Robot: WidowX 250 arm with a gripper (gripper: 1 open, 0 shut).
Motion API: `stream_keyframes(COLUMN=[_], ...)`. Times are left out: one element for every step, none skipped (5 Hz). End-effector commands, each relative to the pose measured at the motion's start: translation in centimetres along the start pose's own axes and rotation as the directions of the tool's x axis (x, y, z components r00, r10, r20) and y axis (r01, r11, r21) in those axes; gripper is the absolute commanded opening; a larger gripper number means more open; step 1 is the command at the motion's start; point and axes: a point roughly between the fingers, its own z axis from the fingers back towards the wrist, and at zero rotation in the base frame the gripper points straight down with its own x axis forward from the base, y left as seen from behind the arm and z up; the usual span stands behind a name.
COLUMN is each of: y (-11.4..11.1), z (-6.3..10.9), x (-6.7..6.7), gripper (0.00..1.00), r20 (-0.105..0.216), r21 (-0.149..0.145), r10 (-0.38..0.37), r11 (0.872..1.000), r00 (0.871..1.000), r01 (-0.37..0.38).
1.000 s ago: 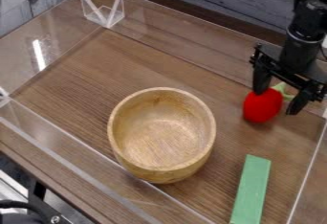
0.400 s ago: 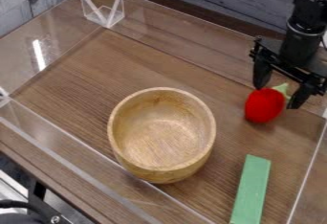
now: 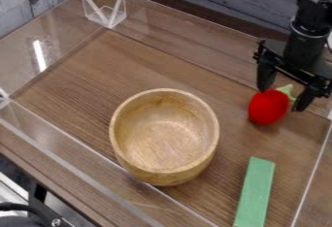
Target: Move the red object to the left side of the table
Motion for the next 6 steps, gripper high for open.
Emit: stream_keyframes(y=[0.5,0.8,1.0,1.1,1.0,0.9], z=[0.9,0.1,-0.4,0.1,0.7,1.5], x=[1.3,1.7,1.9,1.9,1.8,1.8], gripper=[1.0,1.0,0.0,0.0,1.0,1.0], r20=[0.046,0.035,0.028,0.037,0.035,0.044], r21=[-0.012,-0.012,-0.012,-0.017,-0.015,-0.012], r10=[0.013,0.021,0.026,0.034,0.034,0.035], r11=[1.0,1.0,1.0,0.999,0.999,0.999], r00=[0.999,0.999,0.999,0.999,0.999,0.998], r01=[-0.013,-0.021,-0.026,-0.033,-0.034,-0.034])
